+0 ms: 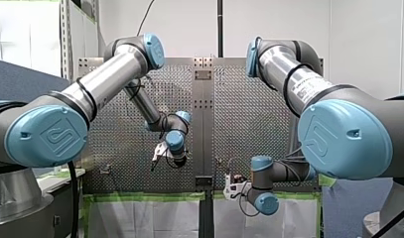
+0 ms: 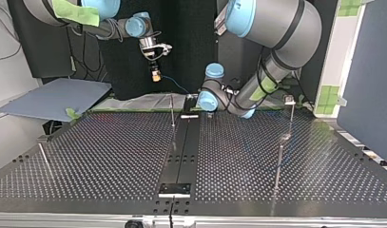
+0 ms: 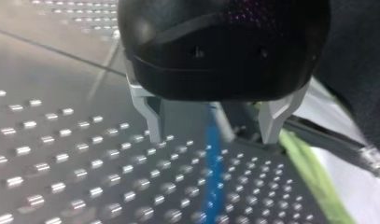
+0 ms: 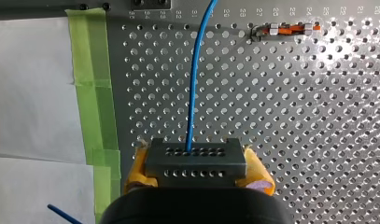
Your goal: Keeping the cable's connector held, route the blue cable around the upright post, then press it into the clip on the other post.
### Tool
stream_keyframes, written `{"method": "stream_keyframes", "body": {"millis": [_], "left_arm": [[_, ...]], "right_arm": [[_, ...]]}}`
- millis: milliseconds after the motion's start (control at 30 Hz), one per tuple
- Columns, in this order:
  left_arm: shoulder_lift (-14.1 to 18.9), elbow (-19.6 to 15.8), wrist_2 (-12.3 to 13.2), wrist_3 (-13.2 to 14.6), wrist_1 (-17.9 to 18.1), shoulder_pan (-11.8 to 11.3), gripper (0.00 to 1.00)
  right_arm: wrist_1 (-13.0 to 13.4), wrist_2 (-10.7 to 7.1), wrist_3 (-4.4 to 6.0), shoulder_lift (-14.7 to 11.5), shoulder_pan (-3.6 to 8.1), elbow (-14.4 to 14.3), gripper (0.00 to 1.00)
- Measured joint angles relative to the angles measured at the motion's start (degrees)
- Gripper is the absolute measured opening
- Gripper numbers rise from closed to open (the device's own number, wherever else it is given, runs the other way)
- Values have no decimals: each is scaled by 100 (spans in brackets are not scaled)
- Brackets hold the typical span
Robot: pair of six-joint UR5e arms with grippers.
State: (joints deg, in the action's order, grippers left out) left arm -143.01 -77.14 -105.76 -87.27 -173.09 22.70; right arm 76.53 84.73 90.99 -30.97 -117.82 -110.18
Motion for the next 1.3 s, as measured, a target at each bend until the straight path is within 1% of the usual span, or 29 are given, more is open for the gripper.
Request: {"method": "stream_keyframes", "body": {"millis": [167, 400, 533, 700, 833, 900, 1000, 1167, 1300], "left_arm": [[-150, 69, 157, -7, 100, 66, 100], [-176, 89, 200, -46, 124, 112, 100], [-183, 89, 226, 59, 29, 164, 100], [-198, 89, 142, 178, -135, 240, 100], [-343, 126, 108, 294, -153, 273, 100], [-456, 148, 129, 349, -95, 284, 100], [-577, 162, 239, 286, 45, 322, 100], [-629, 165, 362, 154, 293, 358, 100], [-632, 166, 422, 124, 482, 444, 100]], "right_arm": [[-21, -65, 6, 1, 11, 0, 0], [-31, -160, 30, 1, 41, 13, 0], [-71, -189, 34, 1, 43, 42, 0], [-82, -230, 35, 0, 45, 47, 0], [-78, -244, 35, 0, 42, 47, 0], [-78, -249, 30, 1, 39, 47, 0], [-81, -252, 22, 0, 37, 47, 0], [-84, -254, 11, -1, 35, 46, 0], [-82, -254, 15, -1, 41, 47, 0]]}}
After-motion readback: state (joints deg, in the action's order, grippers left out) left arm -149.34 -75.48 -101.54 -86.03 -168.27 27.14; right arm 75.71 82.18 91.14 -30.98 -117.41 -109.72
